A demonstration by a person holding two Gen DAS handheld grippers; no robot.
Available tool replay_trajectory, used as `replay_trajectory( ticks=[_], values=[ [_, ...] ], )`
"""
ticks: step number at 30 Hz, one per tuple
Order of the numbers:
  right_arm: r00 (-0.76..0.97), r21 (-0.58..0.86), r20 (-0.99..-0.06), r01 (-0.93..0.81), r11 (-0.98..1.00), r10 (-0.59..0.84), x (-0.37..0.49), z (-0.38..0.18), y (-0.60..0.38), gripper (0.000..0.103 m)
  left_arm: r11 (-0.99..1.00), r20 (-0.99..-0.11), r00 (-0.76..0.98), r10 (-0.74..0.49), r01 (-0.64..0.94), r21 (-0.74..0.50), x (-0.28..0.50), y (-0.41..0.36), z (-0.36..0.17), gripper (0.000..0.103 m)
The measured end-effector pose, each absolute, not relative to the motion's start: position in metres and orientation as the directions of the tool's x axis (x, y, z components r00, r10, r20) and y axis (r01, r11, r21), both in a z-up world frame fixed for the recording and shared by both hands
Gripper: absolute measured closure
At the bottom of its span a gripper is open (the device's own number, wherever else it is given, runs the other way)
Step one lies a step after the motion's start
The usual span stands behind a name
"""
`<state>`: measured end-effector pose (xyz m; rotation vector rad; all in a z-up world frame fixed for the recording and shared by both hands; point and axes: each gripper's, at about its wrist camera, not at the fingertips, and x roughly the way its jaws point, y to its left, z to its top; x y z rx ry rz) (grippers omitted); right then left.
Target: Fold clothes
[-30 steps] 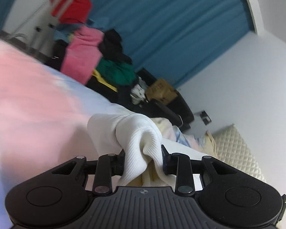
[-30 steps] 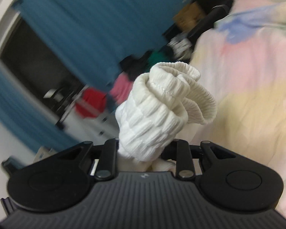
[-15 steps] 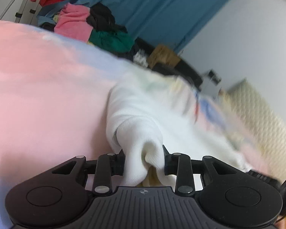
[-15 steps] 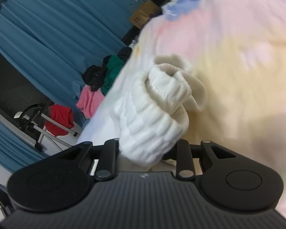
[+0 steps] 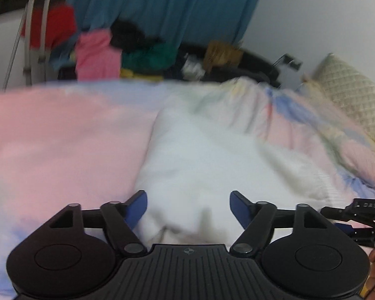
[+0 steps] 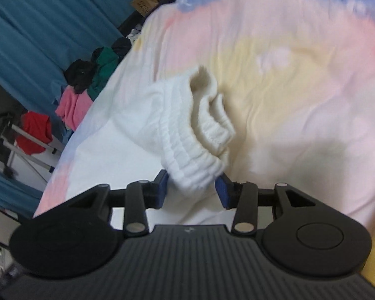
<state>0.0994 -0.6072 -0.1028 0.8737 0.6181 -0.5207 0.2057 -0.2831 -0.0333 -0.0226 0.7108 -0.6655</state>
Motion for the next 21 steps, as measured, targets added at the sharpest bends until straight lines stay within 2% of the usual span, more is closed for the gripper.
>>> replay_trajectory(
  ticks=[4,6,9,11,12,13,14,17,21],
  values=[
    [0.732,0.467,-0.644,0.605,0.644,-0.221,0.077,-0.058,-0.591,0.058,0.774,-0.543,0.595,-0.592,0.606,-0.180,0.167,-0.277,0.023,0.017],
    [0.758,0.463,-0.612,0.575,0.675,-0.226,0.062,-0.034,-0.583,0.058,0.761,-0.516,0.605,-0.606,0.631,-0.154,0.146,-0.277,0.050,0.004],
    [0.793,0.463,-0.567,0.530,0.711,-0.222,0.038,0.002,-0.569,0.058,0.749,-0.469,0.631,-0.619,0.654,-0.108,0.108,-0.269,0.085,0.000],
    [0.811,0.433,-0.540,0.496,0.753,-0.224,0.026,0.026,-0.552,0.035,0.742,-0.444,0.642,-0.625,0.664,-0.086,0.082,-0.260,0.106,0.000],
    [0.821,0.414,-0.522,0.479,0.774,-0.229,0.023,0.038,-0.543,0.028,0.739,-0.433,0.645,-0.629,0.669,-0.078,0.070,-0.254,0.115,0.000],
    [0.836,0.388,-0.494,0.458,0.800,-0.239,0.015,0.048,-0.531,0.015,0.736,-0.421,0.647,-0.635,0.673,-0.076,0.057,-0.248,0.123,0.000],
    [0.850,0.360,-0.466,0.437,0.824,-0.247,0.008,0.058,-0.520,0.011,0.735,-0.412,0.651,-0.638,0.674,-0.072,0.046,-0.243,0.130,0.000],
    [0.869,0.272,-0.414,0.403,0.874,-0.272,-0.013,0.083,-0.487,0.011,0.743,-0.389,0.672,-0.630,0.668,-0.051,0.014,-0.226,0.143,0.000],
    [0.885,0.211,-0.365,0.382,0.900,-0.290,-0.036,0.088,-0.450,0.011,0.756,-0.353,0.700,-0.621,0.653,-0.035,-0.027,-0.202,0.149,0.000]
  ],
)
